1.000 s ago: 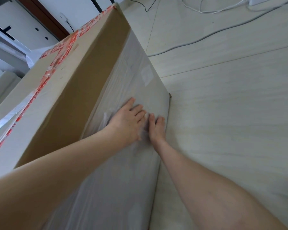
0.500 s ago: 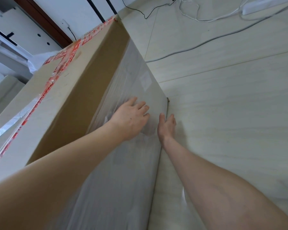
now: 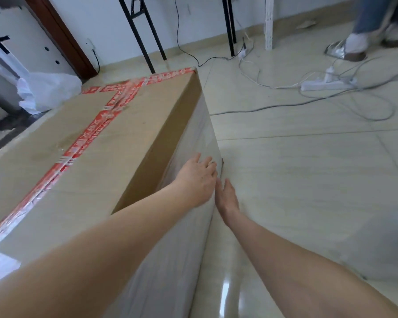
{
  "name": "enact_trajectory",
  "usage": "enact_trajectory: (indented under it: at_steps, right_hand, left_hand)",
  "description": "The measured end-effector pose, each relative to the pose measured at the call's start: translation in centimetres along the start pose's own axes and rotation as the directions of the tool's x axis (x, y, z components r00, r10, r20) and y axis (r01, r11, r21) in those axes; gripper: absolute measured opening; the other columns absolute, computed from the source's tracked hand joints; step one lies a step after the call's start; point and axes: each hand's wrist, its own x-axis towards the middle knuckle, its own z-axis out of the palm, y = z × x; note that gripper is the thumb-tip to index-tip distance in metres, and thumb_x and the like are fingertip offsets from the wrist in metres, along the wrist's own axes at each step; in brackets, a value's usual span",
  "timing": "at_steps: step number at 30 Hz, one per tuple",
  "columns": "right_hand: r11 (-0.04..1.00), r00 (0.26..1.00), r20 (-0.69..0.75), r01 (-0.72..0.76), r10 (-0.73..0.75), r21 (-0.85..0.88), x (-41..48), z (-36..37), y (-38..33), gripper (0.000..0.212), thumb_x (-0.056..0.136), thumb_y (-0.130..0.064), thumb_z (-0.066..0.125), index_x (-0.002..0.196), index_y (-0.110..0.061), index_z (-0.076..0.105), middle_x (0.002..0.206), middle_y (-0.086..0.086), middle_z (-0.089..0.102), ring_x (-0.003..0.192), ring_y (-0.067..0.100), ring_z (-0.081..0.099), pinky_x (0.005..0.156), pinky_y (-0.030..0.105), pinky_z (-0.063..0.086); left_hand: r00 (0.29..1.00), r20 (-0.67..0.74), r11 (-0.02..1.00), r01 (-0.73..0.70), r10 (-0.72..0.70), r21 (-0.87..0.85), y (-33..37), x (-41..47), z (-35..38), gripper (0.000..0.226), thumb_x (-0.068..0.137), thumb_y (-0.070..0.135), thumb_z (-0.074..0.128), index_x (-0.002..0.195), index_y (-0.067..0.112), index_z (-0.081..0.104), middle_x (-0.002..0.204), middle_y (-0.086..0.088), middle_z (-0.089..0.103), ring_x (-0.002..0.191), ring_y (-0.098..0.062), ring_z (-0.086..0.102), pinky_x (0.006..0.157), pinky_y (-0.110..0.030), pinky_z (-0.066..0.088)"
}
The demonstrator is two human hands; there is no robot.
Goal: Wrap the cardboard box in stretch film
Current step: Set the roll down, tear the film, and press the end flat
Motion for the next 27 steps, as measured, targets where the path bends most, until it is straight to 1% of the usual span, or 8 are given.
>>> enact_trajectory:
  at_steps: [3,6,9,12,15,20,24,27]
  right_hand:
    - [1.0,1.0,0.002,0.005,-0.005,0.008,-0.6,0.9,0.0,0.06,0.102,-0.042,0.027,0.148,-0.004,0.026,0.153,0.018,0.029,0.14,0.028,0.031,0.112,0.034,0.026]
    - [0.997,0.999,0.01,0.04,-0.04,0.06,-0.8,2.6,1.3,0.056,0.102,-0.04,0.029,0.142,-0.002,0.035,0.147,0.02,0.038,0.134,0.031,0.04,0.108,0.036,0.034]
    - [0.993,1.0,0.014,0.02,-0.022,0.116,-1.3,3.4,2.8,0.057,0.102,-0.039,0.031,0.146,-0.003,0.03,0.15,0.018,0.034,0.138,0.028,0.035,0.112,0.034,0.03]
    - [0.989,1.0,-0.022,0.011,-0.008,0.151,-1.9,3.5,3.8,0.058,0.101,-0.039,0.034,0.148,-0.005,0.027,0.152,0.016,0.032,0.139,0.026,0.034,0.111,0.031,0.028]
    - [0.986,0.999,-0.015,-0.025,0.028,0.168,-1.5,3.6,4.1,0.061,0.101,-0.039,0.036,0.15,-0.007,0.022,0.155,0.013,0.026,0.141,0.025,0.03,0.111,0.029,0.025]
    - [0.981,0.998,0.03,-0.061,0.057,0.187,-1.1,4.8,4.2,0.065,0.1,-0.039,0.037,0.151,-0.004,0.018,0.156,0.015,0.022,0.143,0.026,0.026,0.113,0.028,0.021]
    - [0.983,0.994,0.108,-0.007,-0.013,0.184,-1.8,7.1,3.0,0.065,0.099,-0.045,0.031,0.148,-0.004,0.024,0.155,0.014,0.026,0.141,0.025,0.029,0.115,0.035,0.024]
    - [0.978,0.992,0.118,0.021,-0.046,0.208,-0.7,7.8,2.8,0.06,0.102,-0.038,0.03,0.149,-0.001,0.019,0.158,0.013,0.016,0.145,0.021,0.018,0.118,0.034,0.016]
  left_hand:
    - [0.998,0.056,1.0,-0.01,0.009,0.003,1.6,-0.8,1.4,0.054,0.102,0.024,0.023,0.152,0.004,0.013,0.159,-0.012,0.012,0.148,-0.026,0.006,0.119,-0.045,0.006]
    - [0.996,0.09,0.999,-0.018,0.015,0.037,2.8,-1.1,3.0,0.055,0.102,0.025,0.023,0.151,0.002,0.014,0.158,-0.013,0.016,0.147,-0.027,0.009,0.118,-0.046,0.008]
    - [0.993,0.118,0.998,-0.035,0.027,0.059,3.8,-1.4,3.7,0.054,0.102,0.025,0.022,0.151,0.001,0.014,0.158,-0.014,0.016,0.147,-0.028,0.009,0.119,-0.047,0.005]
    - [0.989,0.141,0.996,-0.062,0.053,0.057,4.3,-1.7,3.6,0.055,0.103,0.026,0.021,0.151,0.002,0.01,0.159,-0.013,0.01,0.148,-0.027,0.004,0.118,-0.047,0.0]
    - [0.981,0.191,0.996,-0.051,0.035,0.08,3.9,-1.8,3.9,0.056,0.103,0.027,0.019,0.152,0.003,0.006,0.16,-0.013,0.004,0.148,-0.027,0.0,0.117,-0.047,-0.003]
    - [0.974,0.228,0.991,-0.027,-0.004,0.131,3.1,-0.8,4.6,0.058,0.102,0.029,0.021,0.151,0.001,0.006,0.16,-0.015,0.004,0.148,-0.029,-0.001,0.116,-0.049,-0.005]
    - [0.952,0.304,0.975,-0.06,-0.009,0.215,2.5,0.3,5.1,0.062,0.103,0.035,0.023,0.151,0.002,0.005,0.16,-0.015,0.001,0.148,-0.03,-0.004,0.114,-0.052,-0.011]
    - [0.94,0.342,0.953,-0.095,-0.009,0.288,1.5,1.4,5.5,0.067,0.103,0.044,0.02,0.151,0.003,-0.001,0.16,-0.014,-0.004,0.148,-0.03,-0.008,0.113,-0.052,-0.015]
